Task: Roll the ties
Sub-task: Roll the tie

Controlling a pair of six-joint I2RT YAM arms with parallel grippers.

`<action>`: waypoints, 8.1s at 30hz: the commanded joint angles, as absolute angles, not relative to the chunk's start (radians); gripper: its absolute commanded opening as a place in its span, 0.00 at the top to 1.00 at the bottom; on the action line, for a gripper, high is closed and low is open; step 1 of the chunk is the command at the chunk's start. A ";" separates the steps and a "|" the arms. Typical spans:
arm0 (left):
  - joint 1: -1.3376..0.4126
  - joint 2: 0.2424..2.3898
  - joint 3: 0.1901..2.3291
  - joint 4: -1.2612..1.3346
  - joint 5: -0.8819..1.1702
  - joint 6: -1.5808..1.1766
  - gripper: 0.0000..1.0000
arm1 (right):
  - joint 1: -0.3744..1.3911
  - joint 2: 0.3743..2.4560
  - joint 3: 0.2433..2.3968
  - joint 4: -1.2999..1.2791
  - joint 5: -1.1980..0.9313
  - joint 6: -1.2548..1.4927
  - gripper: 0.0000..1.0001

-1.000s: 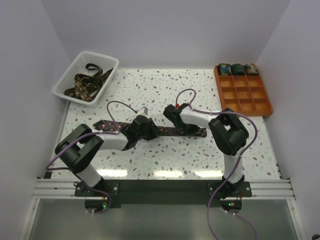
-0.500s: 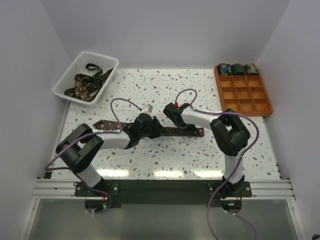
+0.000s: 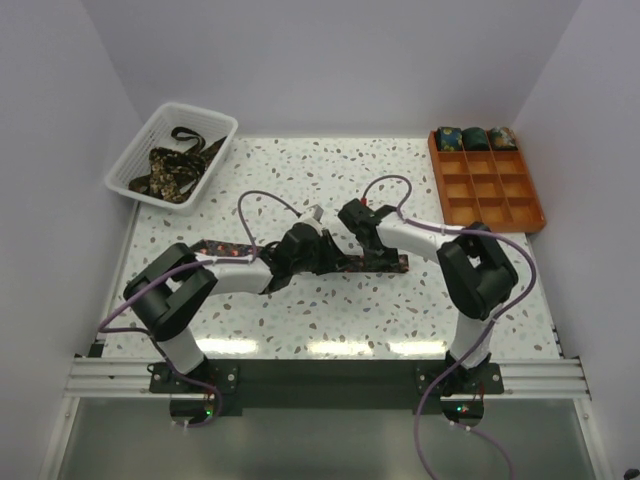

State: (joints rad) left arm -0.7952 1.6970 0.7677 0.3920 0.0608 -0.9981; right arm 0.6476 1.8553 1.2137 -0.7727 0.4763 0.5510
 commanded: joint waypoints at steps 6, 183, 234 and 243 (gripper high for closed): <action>-0.828 1.750 0.857 0.407 0.083 -0.971 0.74 | 0.571 1.718 1.135 -0.655 0.312 0.603 0.57; -0.801 1.718 0.861 0.250 -0.052 -0.861 0.74 | 0.397 1.526 1.028 -0.732 0.490 0.354 1.00; -0.767 1.718 0.706 0.353 -0.005 -0.973 0.78 | 0.752 2.045 1.393 -1.089 0.950 0.690 1.00; -0.767 1.718 0.704 0.354 -0.005 -0.974 0.78 | 0.750 2.111 1.399 -1.065 0.928 0.704 1.00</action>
